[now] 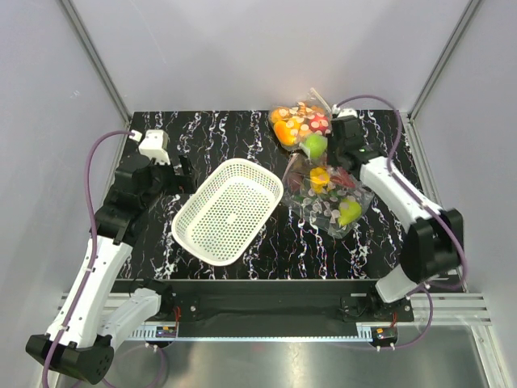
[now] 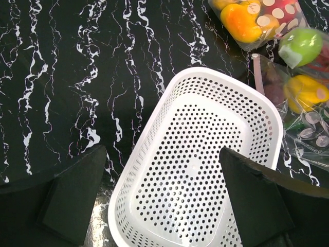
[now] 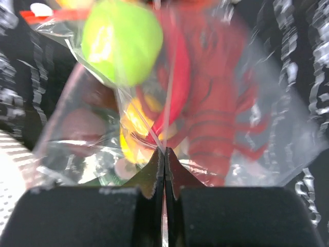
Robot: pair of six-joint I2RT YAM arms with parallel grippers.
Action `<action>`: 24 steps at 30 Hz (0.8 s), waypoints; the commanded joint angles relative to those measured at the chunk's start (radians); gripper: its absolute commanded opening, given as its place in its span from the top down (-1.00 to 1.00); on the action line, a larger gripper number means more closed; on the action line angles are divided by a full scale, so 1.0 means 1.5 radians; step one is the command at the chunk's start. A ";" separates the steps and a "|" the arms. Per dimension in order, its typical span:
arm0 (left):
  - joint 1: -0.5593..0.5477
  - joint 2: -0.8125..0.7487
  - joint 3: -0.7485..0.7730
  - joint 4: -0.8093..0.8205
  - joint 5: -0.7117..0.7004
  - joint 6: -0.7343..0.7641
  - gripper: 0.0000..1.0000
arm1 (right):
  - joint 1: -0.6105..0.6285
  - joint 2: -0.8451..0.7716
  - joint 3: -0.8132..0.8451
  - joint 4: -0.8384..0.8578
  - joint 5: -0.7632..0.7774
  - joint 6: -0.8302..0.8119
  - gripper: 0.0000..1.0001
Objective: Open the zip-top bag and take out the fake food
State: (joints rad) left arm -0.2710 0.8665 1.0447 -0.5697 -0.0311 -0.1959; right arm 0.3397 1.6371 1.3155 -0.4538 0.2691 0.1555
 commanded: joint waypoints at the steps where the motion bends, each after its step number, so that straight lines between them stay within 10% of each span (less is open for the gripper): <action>1: -0.005 -0.002 0.001 0.047 0.042 -0.005 -0.98 | 0.009 -0.144 0.056 -0.018 0.016 -0.029 1.00; 12: -0.153 0.022 -0.039 0.217 0.118 -0.150 -0.98 | 0.102 -0.313 0.006 -0.096 -0.104 0.031 1.00; 24: -0.214 0.196 -0.084 0.415 0.213 -0.275 -0.98 | 0.201 -0.367 -0.289 0.023 -0.210 0.190 1.00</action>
State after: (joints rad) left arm -0.5797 1.1366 0.9276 -0.0967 0.2314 -0.5529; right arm 0.6132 1.1236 0.9428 -0.5362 0.0238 0.3397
